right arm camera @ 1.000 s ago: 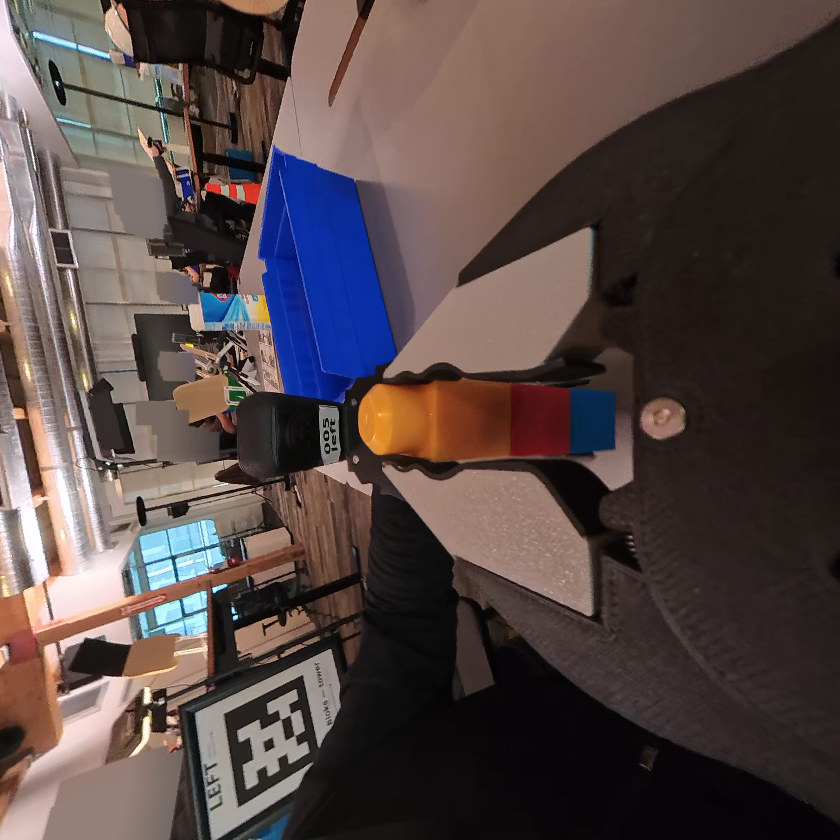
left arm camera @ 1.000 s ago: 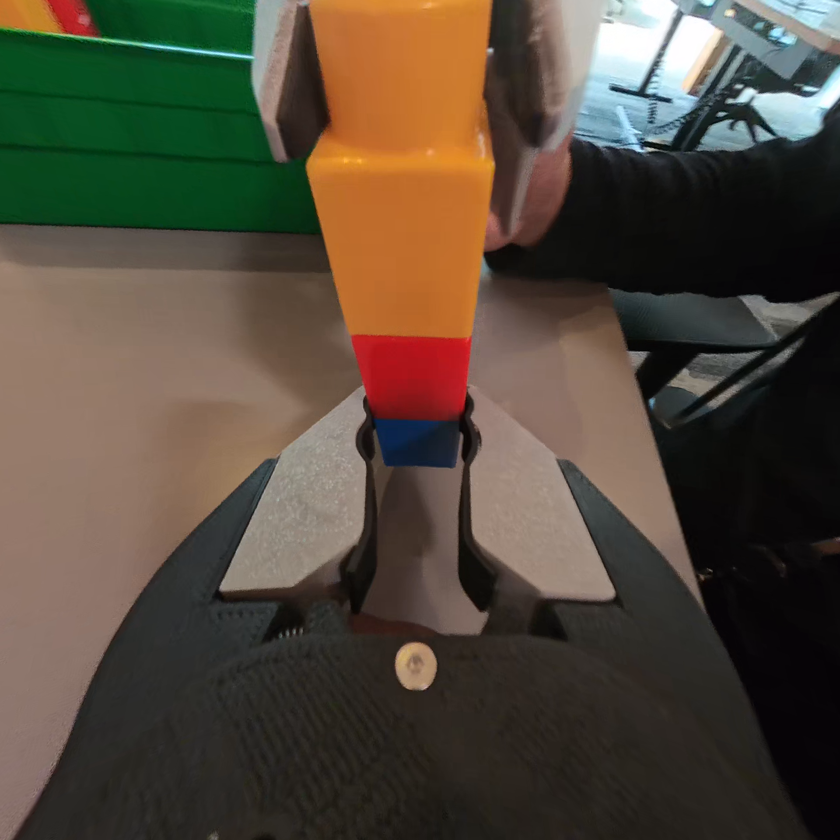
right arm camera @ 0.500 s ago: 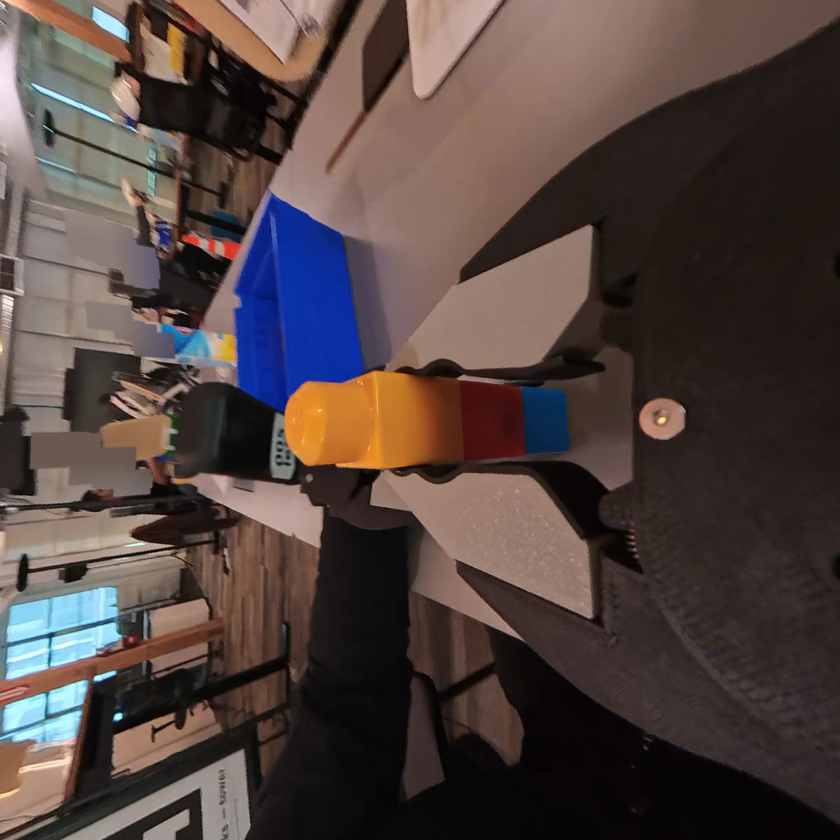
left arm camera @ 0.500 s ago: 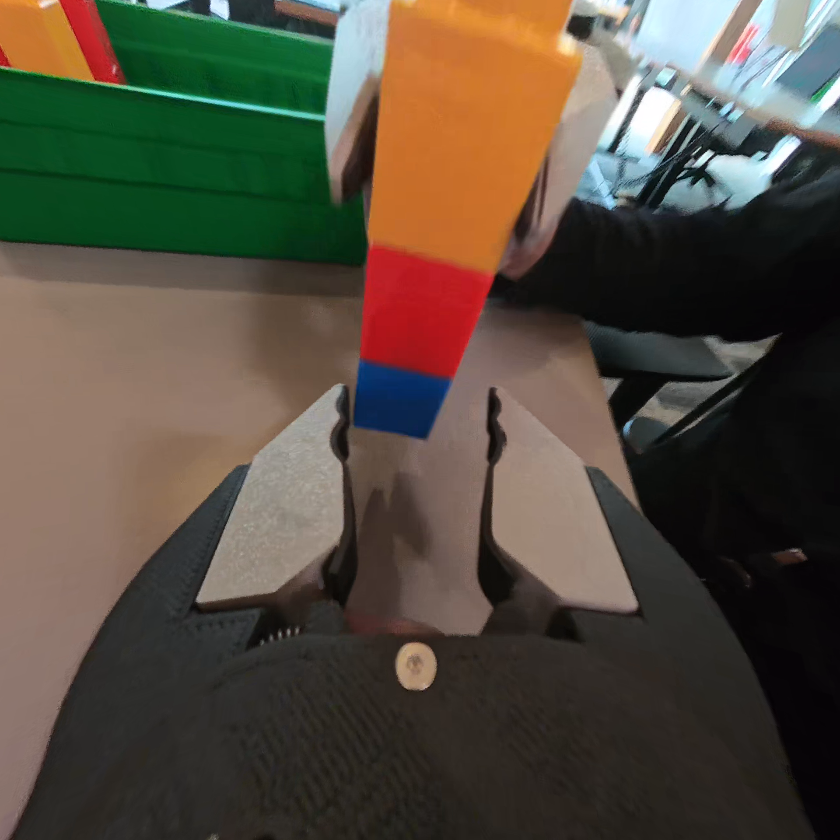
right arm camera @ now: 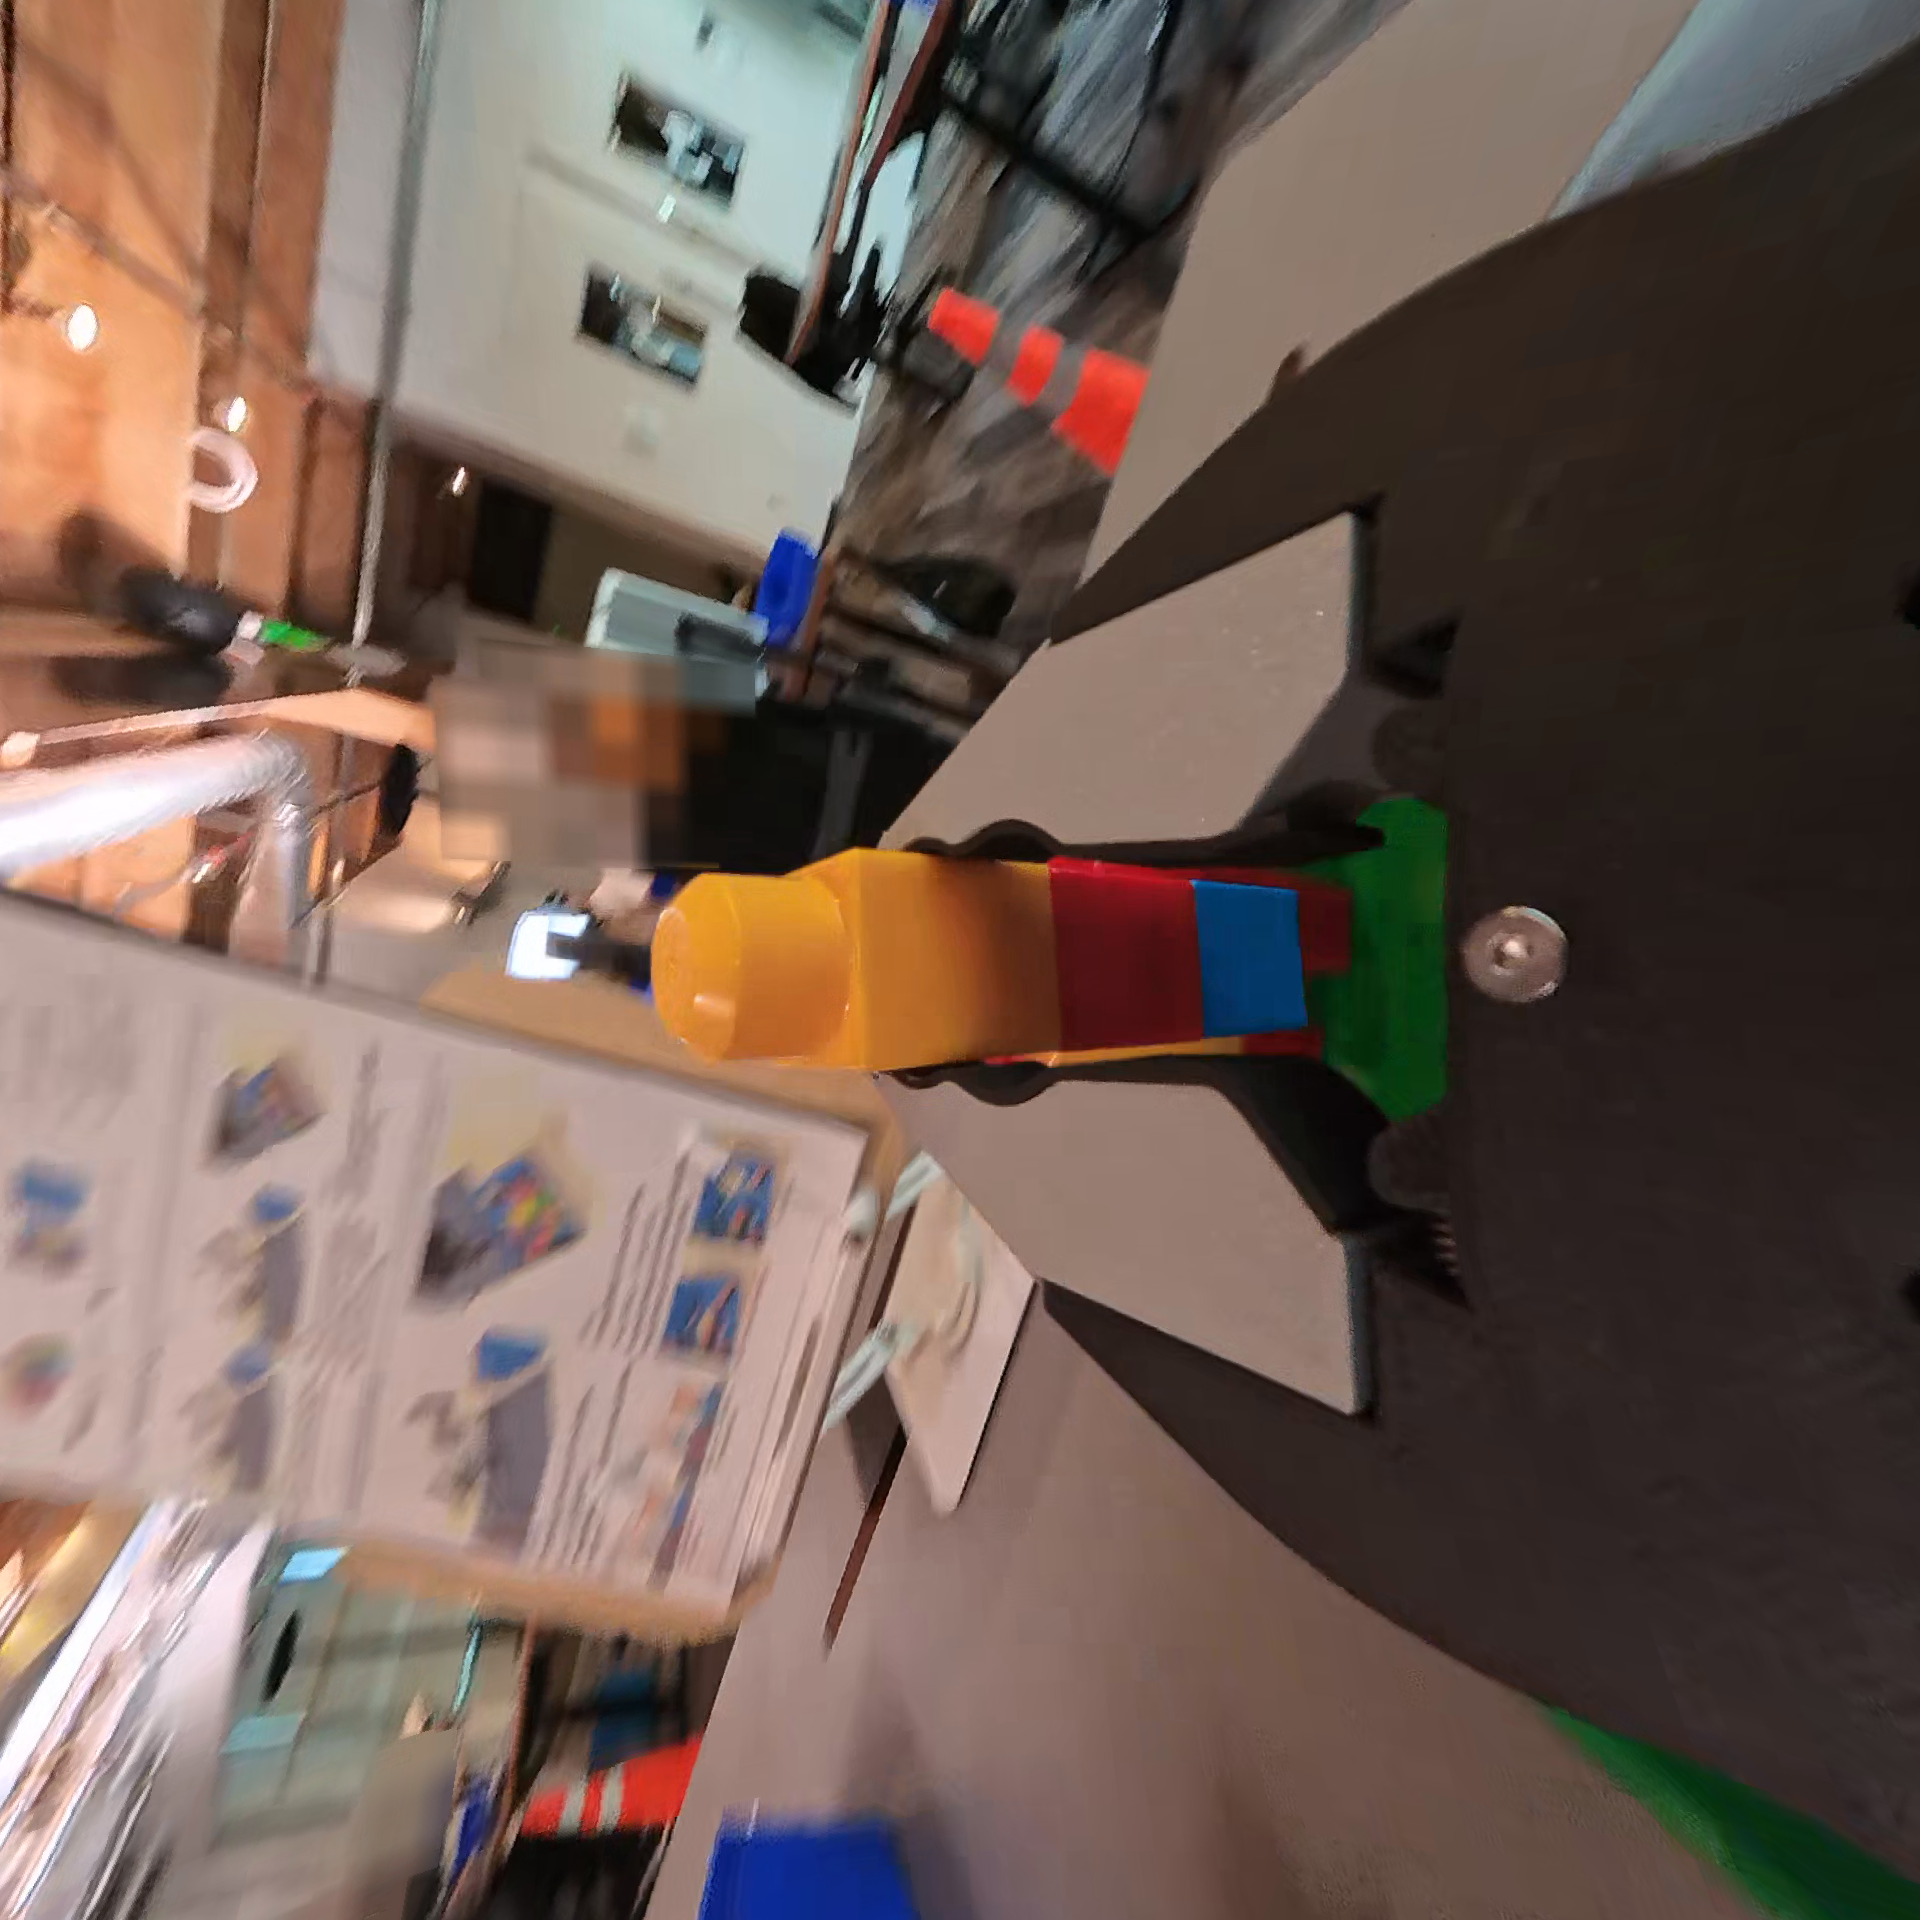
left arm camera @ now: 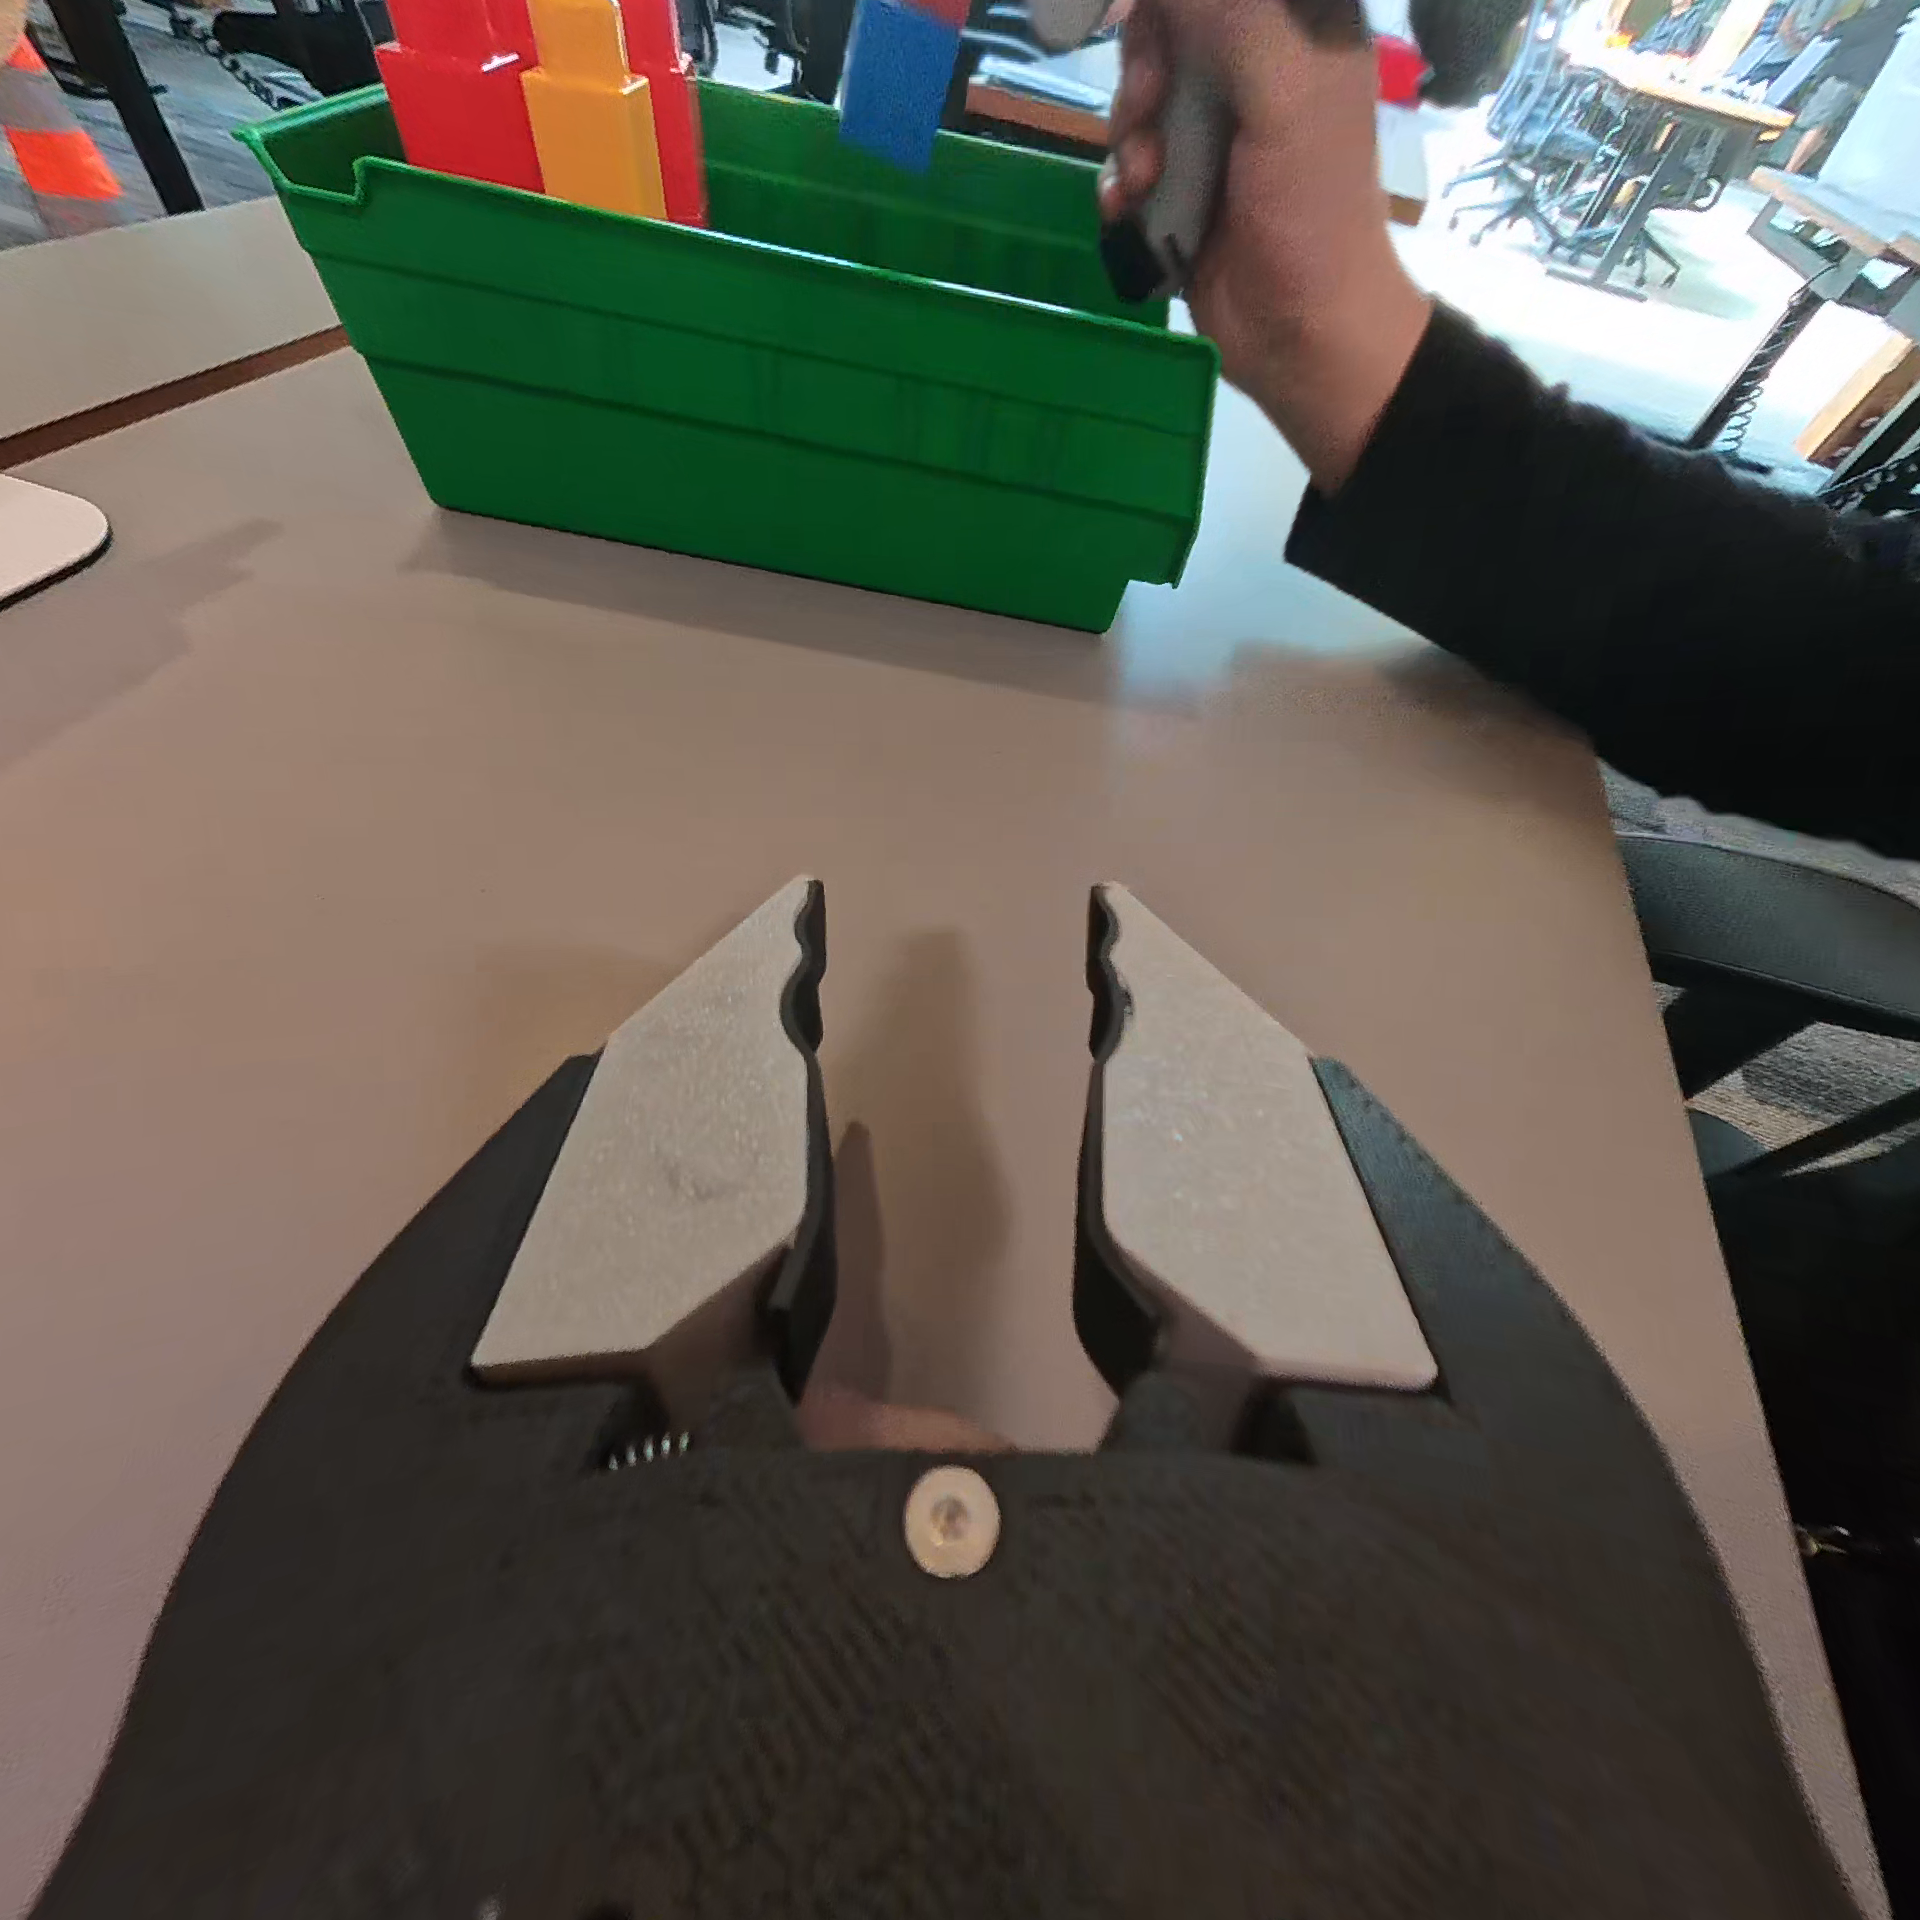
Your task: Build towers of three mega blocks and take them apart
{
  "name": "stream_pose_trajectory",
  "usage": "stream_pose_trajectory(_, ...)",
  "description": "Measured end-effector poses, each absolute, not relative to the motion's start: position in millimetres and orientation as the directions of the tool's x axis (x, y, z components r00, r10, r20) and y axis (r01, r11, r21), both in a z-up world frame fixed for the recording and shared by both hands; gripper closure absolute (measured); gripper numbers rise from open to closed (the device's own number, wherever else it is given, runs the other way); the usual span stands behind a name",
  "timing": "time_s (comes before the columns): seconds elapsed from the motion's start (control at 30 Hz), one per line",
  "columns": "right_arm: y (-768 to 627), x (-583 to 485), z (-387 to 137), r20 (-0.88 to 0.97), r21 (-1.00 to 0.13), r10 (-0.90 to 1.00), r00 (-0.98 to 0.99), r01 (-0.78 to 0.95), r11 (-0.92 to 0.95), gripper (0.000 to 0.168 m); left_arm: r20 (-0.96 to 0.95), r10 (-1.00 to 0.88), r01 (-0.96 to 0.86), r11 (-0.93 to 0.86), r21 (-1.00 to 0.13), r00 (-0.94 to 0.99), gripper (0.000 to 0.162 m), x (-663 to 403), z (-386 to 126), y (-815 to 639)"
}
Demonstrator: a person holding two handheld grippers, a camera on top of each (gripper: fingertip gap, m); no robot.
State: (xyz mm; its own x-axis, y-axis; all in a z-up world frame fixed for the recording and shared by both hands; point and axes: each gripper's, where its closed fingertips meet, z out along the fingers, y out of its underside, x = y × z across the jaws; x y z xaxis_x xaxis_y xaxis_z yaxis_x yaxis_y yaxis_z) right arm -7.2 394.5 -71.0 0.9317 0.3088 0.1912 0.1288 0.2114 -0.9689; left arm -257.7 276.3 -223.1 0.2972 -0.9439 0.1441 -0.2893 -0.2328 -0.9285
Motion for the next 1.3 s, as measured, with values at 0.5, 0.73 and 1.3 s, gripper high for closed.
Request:
stream_pose_trajectory(0.5, 471, 10, -161, 0.191, -0.962, 0.293, 0.937, 0.238, -0.132, 0.134, 0.152, -0.951, -0.328, -0.239, -0.914, 0.27, 0.114, -251, -229, 268)
stream_pose_trajectory(0.73, 483, 20, -191, 0.08, -0.947, 0.286, 0.955, 0.162, -0.277, 0.134, 0.143, -0.956, -0.349, -0.23, -0.909, 0.257, 0.114, -248, -231, 265)
stream_pose_trajectory(1.3, 448, 31, -116, 0.131, -0.99, 0.177, 0.975, 0.121, 0.066, 0.095, 0.163, -0.953, -0.339, -0.246, -0.908, 0.257, 0.114, -250, -231, 265)
